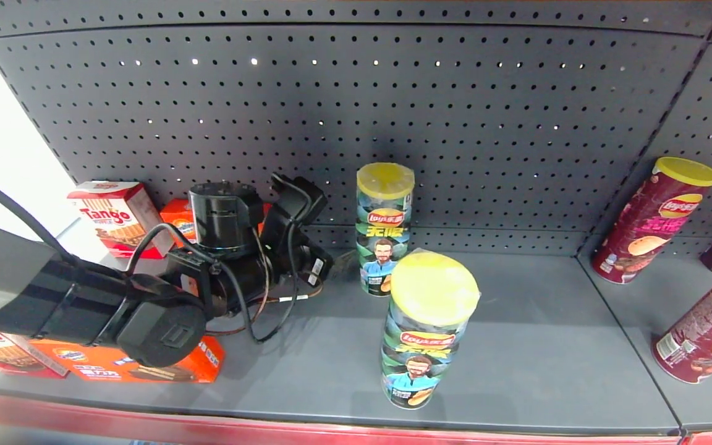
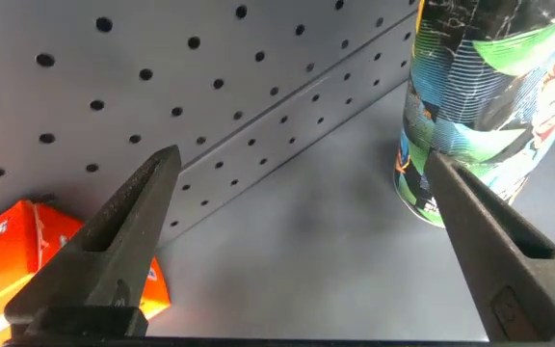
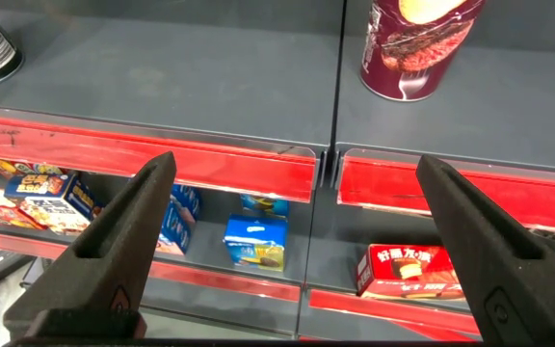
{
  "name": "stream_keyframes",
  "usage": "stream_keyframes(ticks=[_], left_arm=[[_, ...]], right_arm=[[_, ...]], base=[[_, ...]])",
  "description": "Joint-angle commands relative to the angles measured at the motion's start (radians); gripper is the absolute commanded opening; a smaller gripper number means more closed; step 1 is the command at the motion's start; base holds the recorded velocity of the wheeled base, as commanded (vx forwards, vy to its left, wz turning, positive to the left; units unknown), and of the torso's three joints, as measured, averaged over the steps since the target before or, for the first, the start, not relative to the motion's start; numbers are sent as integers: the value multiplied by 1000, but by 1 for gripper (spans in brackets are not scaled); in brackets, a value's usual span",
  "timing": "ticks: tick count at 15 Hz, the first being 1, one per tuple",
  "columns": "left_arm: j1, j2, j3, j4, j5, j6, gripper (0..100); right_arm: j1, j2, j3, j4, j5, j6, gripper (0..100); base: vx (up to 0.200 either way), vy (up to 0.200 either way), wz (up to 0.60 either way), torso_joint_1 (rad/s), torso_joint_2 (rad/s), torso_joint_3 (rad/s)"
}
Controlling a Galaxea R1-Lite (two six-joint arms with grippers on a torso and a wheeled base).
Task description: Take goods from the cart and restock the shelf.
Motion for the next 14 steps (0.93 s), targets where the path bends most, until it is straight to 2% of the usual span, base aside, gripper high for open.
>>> stream_keyframes(ticks=[1,5,14], left_arm=[[-9,18,-12,0,0,0,100],[-29,34,-32,0,3,-2,100],[-32,62,-64,0,17,-6,100]], right_arm=[[0,2,0,0,0,1,100],[0,2,0,0,0,0,100],[0,2,0,0,0,1,100]], base=[[0,0,0,0,0,0],[0,0,0,0,0,0],[0,0,0,0,0,0]])
